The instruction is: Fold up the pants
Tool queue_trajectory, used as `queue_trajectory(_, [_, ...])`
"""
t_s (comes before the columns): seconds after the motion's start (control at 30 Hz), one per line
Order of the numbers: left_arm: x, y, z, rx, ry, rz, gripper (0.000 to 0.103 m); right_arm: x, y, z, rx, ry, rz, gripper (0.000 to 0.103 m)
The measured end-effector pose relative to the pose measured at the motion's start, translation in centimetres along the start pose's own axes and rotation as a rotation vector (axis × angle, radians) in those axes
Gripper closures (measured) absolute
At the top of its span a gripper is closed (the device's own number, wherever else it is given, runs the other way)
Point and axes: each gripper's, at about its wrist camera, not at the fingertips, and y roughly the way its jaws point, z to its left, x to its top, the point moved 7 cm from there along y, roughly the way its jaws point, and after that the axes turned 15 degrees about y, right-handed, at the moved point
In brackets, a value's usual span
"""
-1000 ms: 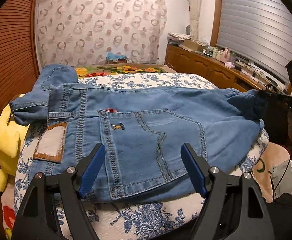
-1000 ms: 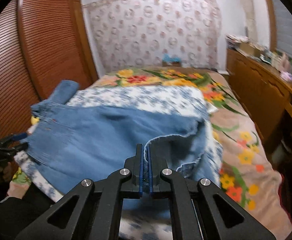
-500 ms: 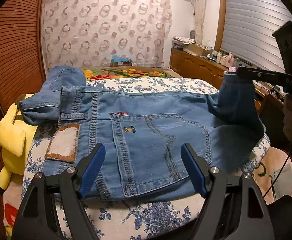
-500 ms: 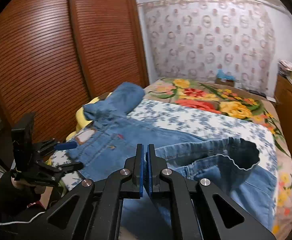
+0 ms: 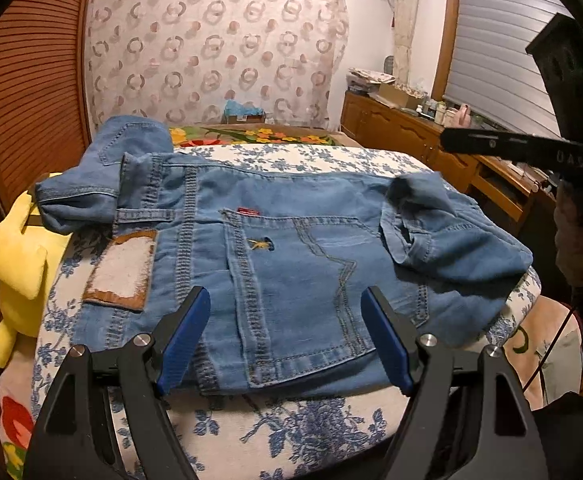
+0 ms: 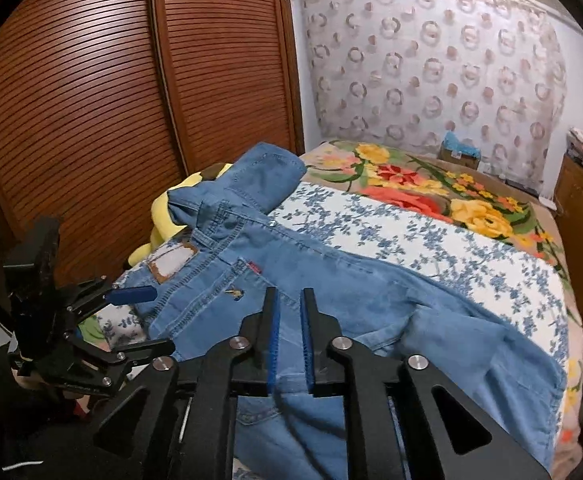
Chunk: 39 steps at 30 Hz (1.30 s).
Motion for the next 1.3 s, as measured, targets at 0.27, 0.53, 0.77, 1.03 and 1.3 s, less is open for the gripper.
queue_trajectory(0.27, [2.4,2.0,-2.7,-0.059,0.049,-0.01,0.025,-0.7,-0.7,-4.6,-0.15,-0.014,0.003,0.061])
queue_trajectory(0.53, [5.0,5.1,-6.5,-0.148,0.099,0.001,0.025,-0.9,0.3,-8.9,-0.253,0.007,0.04,0.06])
queue_trajectory(0.77, [5.3,7.8,-7.6,-0.194,0.076,0.039,0.025,0.7,2.9,-9.9,-0.253,-0.008,0.076,0.06])
queue_trajectory(1.03, [4.1,8.9,-7.6,-0.2,0.037,0.064,0.025,1.0,8.0,-9.9,-0.21,0.003,0.112,0.06])
queue_trajectory(1.3, [4.0,8.5,-8.7,-0.206,0.058,0.064,0.042,-0.5,9.4,-12.1,-0.166,0.053,0.162,0.06])
